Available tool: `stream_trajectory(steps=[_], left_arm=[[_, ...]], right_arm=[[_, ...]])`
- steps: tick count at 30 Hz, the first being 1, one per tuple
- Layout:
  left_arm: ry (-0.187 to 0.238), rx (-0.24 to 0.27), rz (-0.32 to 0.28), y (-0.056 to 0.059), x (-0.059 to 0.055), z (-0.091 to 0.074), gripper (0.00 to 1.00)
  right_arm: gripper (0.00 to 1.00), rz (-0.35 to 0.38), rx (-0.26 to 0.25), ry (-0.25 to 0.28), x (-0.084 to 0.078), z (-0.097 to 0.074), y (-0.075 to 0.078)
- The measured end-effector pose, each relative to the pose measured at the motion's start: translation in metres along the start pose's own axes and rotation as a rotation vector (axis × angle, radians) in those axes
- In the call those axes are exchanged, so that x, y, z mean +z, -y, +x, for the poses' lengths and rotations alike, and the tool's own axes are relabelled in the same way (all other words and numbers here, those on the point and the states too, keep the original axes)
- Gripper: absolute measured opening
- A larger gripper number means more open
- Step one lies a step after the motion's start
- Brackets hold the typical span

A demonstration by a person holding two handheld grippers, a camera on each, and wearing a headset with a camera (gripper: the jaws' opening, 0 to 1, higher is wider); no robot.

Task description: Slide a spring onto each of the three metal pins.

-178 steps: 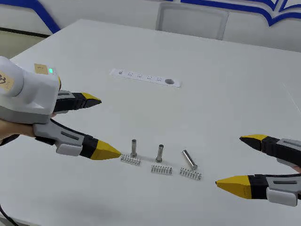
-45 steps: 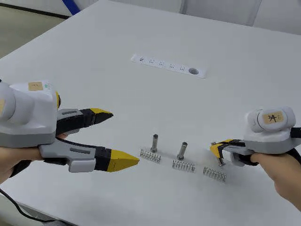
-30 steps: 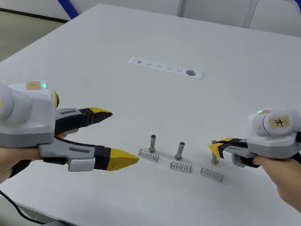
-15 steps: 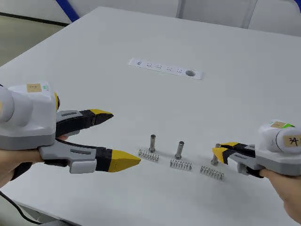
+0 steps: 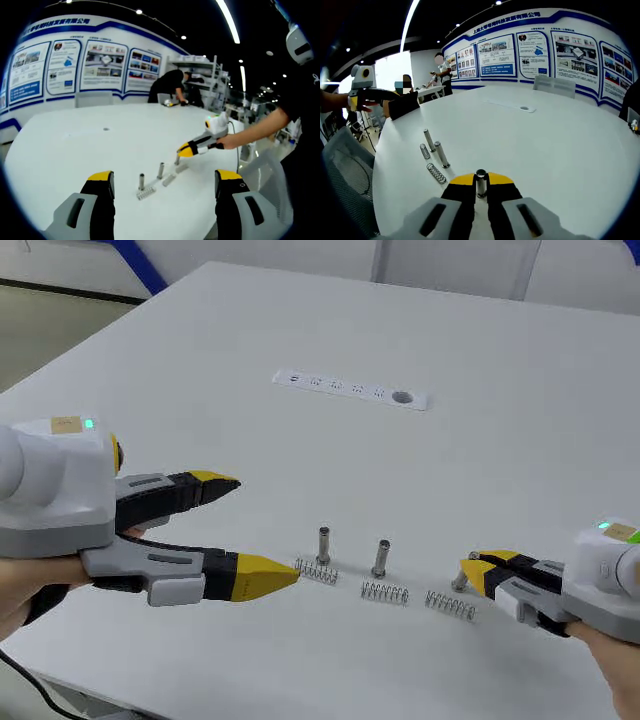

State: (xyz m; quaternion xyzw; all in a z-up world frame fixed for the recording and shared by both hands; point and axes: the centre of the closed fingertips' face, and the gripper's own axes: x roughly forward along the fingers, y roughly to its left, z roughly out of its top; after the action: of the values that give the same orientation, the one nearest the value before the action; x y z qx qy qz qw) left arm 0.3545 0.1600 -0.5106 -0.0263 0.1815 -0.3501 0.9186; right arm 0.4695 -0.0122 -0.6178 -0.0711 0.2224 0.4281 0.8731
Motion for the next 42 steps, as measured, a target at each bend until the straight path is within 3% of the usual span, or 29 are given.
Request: stream_trajectory(steps=[16, 24, 32, 34, 38, 42], left_arm=[[0.007, 0.004, -0.006, 0.003, -0.001, -0.005, 0.84], [-0.002, 0.009, -0.007, 0.002, -0.006, -0.007, 0.84], [-0.024, 0.010, -0.020, -0.002, -0.017, -0.006, 0.84], [-0.026, 0.008, -0.027, -0.002, -0.018, -0.005, 0.84], [-0.026, 0.002, -0.032, -0.003, -0.018, -0.004, 0.84], [-0.030, 0.002, -0.036, -0.005, -0.020, -0.004, 0.83]], right_arm=[[0.12, 0.039, 0.008, 0.019, 0.005, -0.002, -0.003], [0.18, 0.051, 0.014, 0.040, 0.011, -0.017, -0.001], [0.20, 0.003, 0.051, -0.032, -0.014, -0.030, -0.001], [0.20, -0.063, 0.064, -0.084, -0.026, -0.029, -0.002], [0.20, -0.038, 0.088, -0.090, -0.031, -0.023, -0.009], [0.20, -0.145, 0.137, -0.116, -0.035, -0.015, -0.019]])
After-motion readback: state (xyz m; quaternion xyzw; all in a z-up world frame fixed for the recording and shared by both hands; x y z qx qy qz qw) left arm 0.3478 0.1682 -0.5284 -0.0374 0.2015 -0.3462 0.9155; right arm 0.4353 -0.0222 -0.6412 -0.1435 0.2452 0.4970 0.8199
